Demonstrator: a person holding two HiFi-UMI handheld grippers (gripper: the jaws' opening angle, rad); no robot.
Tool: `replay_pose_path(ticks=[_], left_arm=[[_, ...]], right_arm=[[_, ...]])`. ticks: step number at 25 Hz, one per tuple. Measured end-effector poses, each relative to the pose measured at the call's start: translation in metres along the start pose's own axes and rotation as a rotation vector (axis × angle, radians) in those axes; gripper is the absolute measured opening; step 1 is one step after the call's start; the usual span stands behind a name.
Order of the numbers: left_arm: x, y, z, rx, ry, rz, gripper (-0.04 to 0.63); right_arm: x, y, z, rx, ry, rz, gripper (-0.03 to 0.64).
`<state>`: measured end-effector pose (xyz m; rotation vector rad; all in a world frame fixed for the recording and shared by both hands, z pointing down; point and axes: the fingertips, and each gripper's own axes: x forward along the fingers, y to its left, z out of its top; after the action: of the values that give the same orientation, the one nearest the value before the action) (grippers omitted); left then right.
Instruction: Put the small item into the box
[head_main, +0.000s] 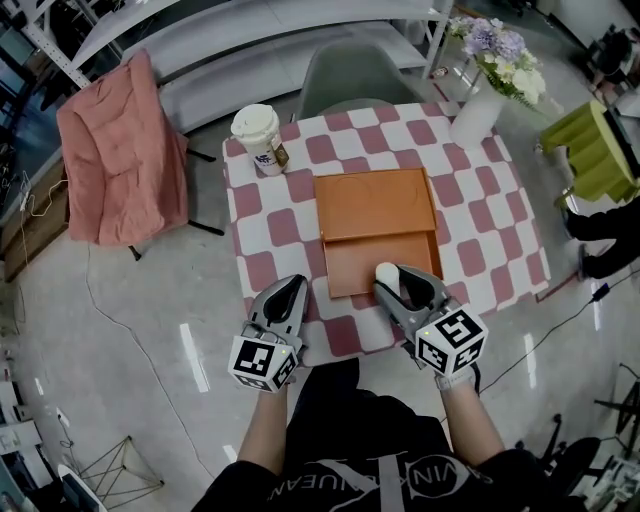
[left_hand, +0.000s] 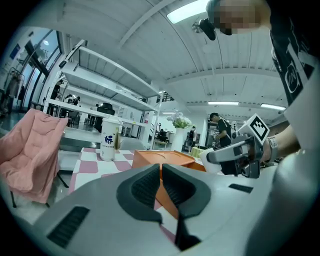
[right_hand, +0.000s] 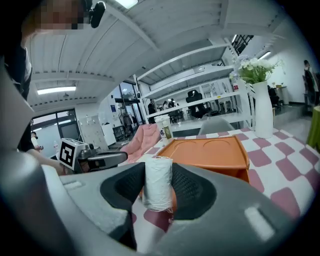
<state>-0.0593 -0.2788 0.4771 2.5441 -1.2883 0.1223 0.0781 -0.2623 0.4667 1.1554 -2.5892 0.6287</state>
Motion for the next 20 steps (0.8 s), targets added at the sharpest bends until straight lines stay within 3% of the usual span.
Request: replay_pose_path(ticks=[8,15,20], left_arm=[[0.023,0.005,-0.003,-0.003,0.011,-0.022,0.020],[0.040,0.014,-0.010,-0.026,0.033,-0.029,0.020],[0.049,0.015,-0.012,-0.026,0.049,-0.040,0.020]], right_arm=[[0.028,-0.012,-0.008,-0.180,0.227,-0.023,0.155],[0.051,-0.015,-0.026,-0.302,0.430,0.025,0.155],[0.062,-0.022,-0.040,-0.330,0.538,0.046,0.155]])
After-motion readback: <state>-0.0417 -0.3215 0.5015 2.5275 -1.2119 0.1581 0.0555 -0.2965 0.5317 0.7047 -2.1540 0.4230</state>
